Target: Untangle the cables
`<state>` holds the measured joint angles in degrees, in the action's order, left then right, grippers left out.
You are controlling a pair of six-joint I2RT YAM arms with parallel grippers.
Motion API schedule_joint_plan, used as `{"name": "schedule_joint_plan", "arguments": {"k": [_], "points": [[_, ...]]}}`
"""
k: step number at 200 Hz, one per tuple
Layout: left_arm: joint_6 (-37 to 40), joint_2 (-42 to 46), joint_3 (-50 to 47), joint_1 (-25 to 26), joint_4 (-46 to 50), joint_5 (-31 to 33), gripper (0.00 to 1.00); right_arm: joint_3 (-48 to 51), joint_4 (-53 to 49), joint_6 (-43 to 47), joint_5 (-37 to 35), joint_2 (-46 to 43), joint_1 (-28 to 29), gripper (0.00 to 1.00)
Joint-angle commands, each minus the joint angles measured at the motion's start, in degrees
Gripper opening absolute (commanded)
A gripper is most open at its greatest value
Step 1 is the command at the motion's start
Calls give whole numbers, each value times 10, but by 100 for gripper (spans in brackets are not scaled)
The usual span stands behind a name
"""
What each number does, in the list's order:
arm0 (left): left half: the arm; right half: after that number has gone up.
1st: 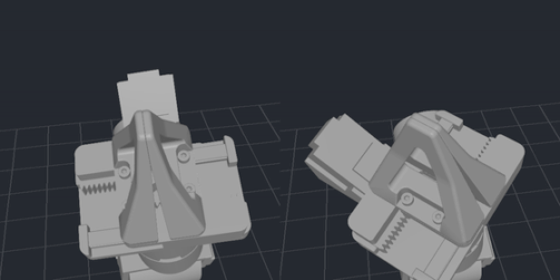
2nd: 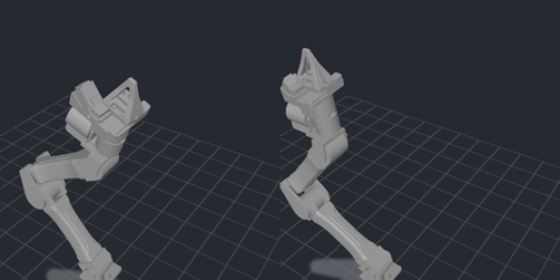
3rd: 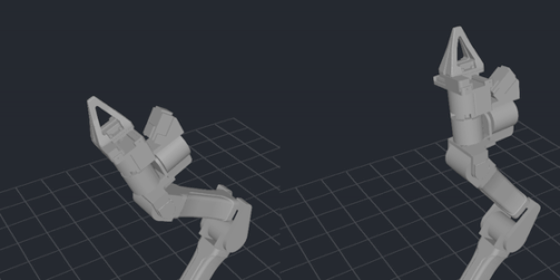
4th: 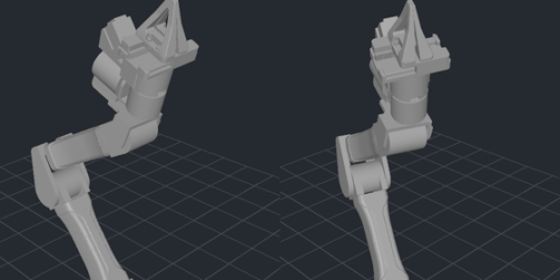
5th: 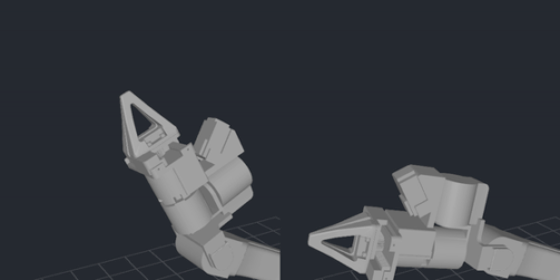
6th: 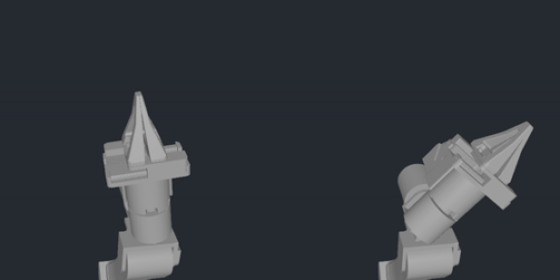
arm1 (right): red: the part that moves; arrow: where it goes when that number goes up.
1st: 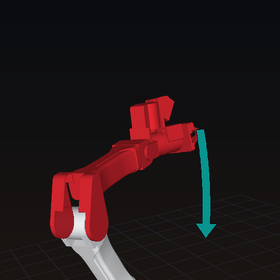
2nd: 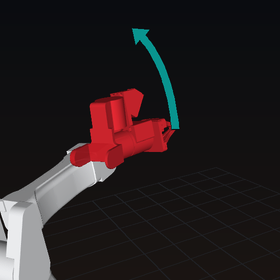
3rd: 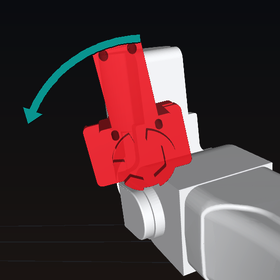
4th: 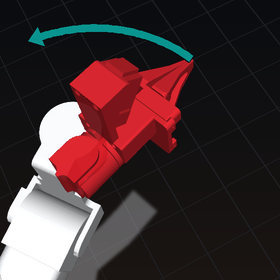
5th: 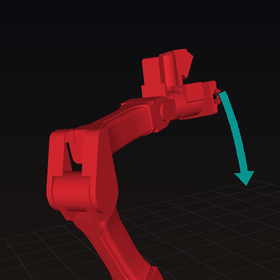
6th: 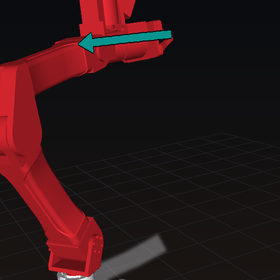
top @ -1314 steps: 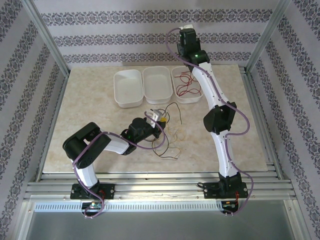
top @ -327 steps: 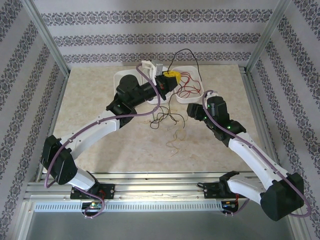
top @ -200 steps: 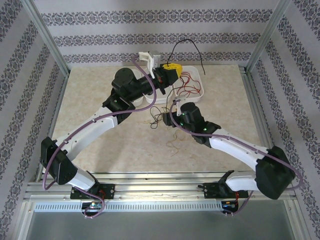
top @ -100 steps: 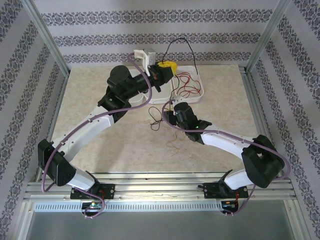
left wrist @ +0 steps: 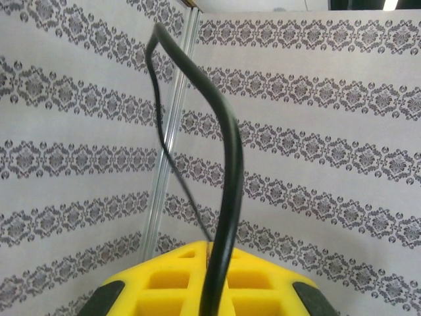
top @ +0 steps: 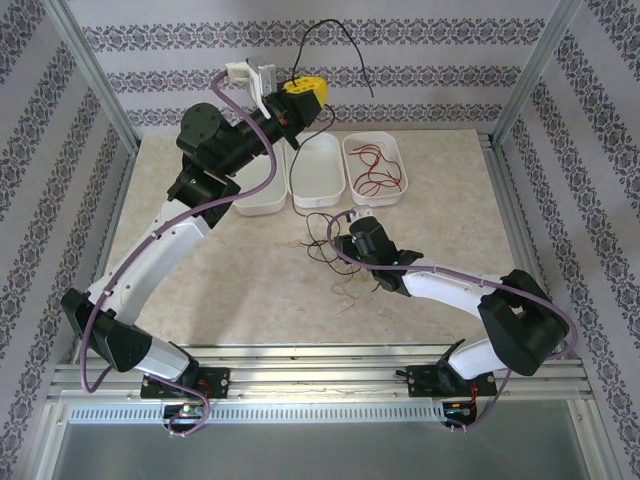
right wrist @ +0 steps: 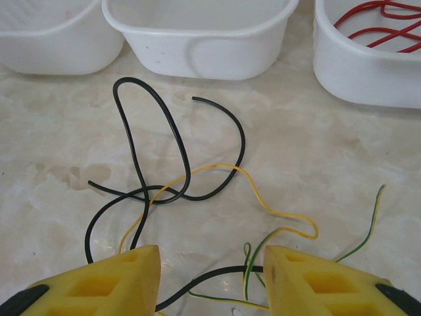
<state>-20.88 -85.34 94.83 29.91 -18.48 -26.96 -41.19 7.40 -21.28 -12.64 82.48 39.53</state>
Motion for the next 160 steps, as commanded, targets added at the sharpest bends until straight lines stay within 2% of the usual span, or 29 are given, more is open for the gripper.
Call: {"name": "schedule_joint_plan", "arguments": {"k": [1,63,101,133,160], "points": [[25,-34,44,-22,35,0,0,-5,-21,-9,-11,-32,3,48],[26,-189,174,-66,45,-61,0,-6,-57,4,-54,-156,1,56],[-18,-319,270,-97,21,-94,0,-12,-99,10,-84,-222,2,58],[-24,-386,283,-110,-33,-89,0,-6,-116,11,-107,-272,2,61],[1,-428,290,-117,-42,-82,0,-9,-123,17,-120,-291,1,62]]}}
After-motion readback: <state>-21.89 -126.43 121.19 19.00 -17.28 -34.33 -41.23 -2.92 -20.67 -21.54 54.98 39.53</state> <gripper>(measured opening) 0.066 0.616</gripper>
